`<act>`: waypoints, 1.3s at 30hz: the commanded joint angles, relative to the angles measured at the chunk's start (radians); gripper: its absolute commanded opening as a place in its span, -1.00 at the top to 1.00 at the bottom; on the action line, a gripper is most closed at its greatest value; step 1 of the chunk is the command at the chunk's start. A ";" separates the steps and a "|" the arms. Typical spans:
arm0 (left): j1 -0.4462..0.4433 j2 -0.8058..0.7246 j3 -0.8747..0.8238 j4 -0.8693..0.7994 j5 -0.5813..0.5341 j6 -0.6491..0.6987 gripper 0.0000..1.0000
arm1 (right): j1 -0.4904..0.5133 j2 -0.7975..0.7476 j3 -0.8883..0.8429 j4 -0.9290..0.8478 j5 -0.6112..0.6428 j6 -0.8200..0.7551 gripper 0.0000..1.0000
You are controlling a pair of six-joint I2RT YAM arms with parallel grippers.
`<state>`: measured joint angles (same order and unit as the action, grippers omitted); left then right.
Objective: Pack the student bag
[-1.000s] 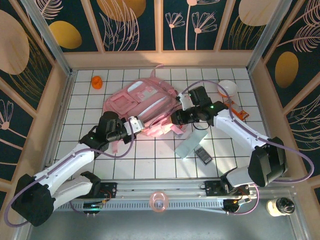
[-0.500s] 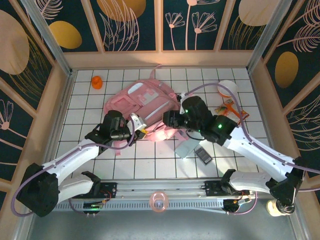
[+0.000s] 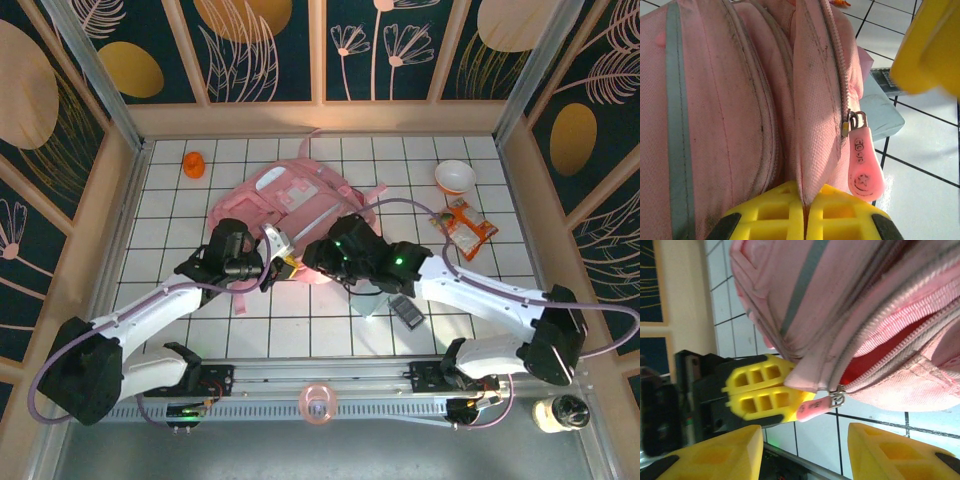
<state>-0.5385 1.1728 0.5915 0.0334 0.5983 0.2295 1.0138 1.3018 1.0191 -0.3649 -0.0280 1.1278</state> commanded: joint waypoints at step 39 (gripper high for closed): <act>0.002 -0.059 0.062 0.140 0.061 -0.108 1.00 | 0.066 0.269 0.246 -0.304 0.347 -0.324 0.32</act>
<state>-0.5350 1.1488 0.5968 0.0612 0.5938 0.1516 1.0756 1.5341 1.2270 -0.6067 0.2401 0.8066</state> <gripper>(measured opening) 0.049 0.362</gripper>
